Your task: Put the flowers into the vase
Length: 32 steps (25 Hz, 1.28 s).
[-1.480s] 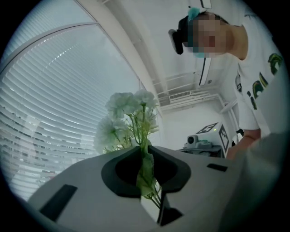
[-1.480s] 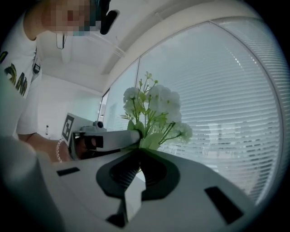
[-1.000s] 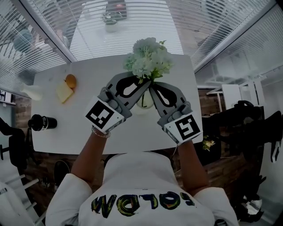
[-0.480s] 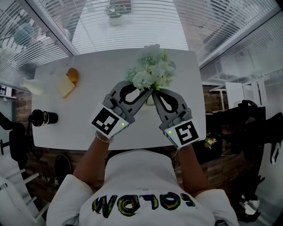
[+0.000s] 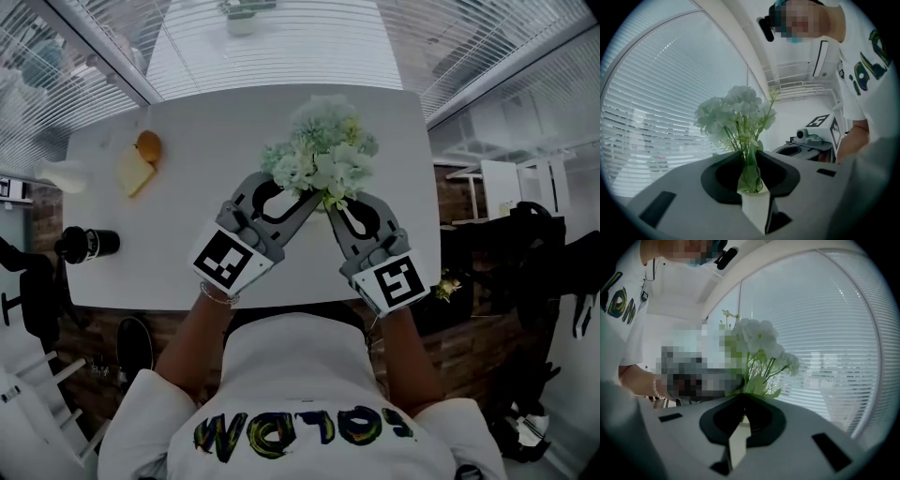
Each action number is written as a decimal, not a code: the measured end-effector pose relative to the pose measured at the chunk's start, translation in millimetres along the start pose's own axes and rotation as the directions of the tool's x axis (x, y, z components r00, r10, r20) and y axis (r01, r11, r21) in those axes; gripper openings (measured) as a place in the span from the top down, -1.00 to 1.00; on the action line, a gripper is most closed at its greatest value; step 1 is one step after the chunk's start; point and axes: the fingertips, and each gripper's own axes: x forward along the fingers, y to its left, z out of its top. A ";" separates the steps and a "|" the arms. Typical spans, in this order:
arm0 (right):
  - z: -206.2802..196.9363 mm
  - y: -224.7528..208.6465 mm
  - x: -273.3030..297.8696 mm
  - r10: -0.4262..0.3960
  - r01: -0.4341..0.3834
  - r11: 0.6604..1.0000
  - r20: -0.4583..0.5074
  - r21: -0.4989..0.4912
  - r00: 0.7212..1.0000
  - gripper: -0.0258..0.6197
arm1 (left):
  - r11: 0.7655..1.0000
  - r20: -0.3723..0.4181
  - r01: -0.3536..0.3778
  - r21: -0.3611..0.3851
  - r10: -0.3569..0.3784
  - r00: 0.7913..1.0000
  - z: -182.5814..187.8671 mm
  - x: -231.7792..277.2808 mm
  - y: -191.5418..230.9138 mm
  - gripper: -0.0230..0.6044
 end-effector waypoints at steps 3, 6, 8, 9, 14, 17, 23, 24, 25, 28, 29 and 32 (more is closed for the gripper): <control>-3.0 0.7 -2.2 0.008 -0.009 0.999 0.006 0.036 1.000 0.87 | 1.000 -0.012 -0.001 -0.010 0.001 1.000 -3.8 -1.6 -1.8 0.55; -3.6 3.8 -7.1 0.014 -0.014 0.998 0.014 0.058 1.000 0.85 | 0.999 -0.025 -0.005 -0.033 0.005 1.000 -6.7 -6.0 -5.7 0.49; -0.7 4.1 -10.8 0.018 -0.020 0.997 0.026 0.077 0.999 0.82 | 0.999 -0.028 -0.014 -0.052 0.013 1.000 -7.0 -8.8 -6.8 0.43; 1.2 3.7 -12.3 0.021 -0.024 0.996 0.033 0.086 0.999 0.80 | 0.998 -0.028 -0.020 -0.061 0.019 0.999 -7.2 -10.1 -6.6 0.39; 12.3 0.7 -20.1 0.024 -0.030 0.994 0.059 0.105 0.998 0.75 | 0.995 -0.061 -0.060 -0.085 0.055 0.997 -8.8 -17.3 -7.2 0.26; 16.2 0.0 -25.2 0.016 -0.022 0.995 0.060 0.101 0.998 0.74 | 0.989 -0.111 -0.099 -0.108 0.087 0.990 -13.1 -22.4 -7.2 0.16; 16.8 3.6 -32.9 0.019 -0.024 0.995 0.055 0.096 0.998 0.74 | 0.980 -0.125 -0.144 -0.137 0.127 0.984 -19.5 -35.4 -11.7 0.11; 17.0 4.4 -34.4 0.019 -0.024 0.995 0.054 0.093 0.998 0.74 | 0.979 -0.122 -0.150 -0.138 0.134 0.983 -19.5 -38.0 -12.9 0.11; 17.2 5.1 -36.3 0.017 -0.022 0.996 0.052 0.092 0.998 0.74 | 0.978 -0.119 -0.157 -0.140 0.140 0.983 -19.2 -40.8 -14.4 0.11; 17.5 7.2 -43.7 0.006 -0.011 0.996 0.049 0.090 0.999 0.74 | 0.973 -0.096 -0.183 -0.142 0.170 0.981 -17.2 -51.0 -19.1 0.12; 17.5 7.9 -46.0 0.001 -0.005 0.996 0.046 0.088 0.999 0.74 | 0.971 -0.087 -0.194 -0.142 0.183 0.979 -16.2 -54.9 -20.1 0.14; 16.8 7.2 -51.7 -0.018 0.015 0.997 0.030 0.081 0.999 0.74 | 0.964 -0.060 -0.224 -0.146 0.217 0.974 -11.9 -63.7 -22.4 0.21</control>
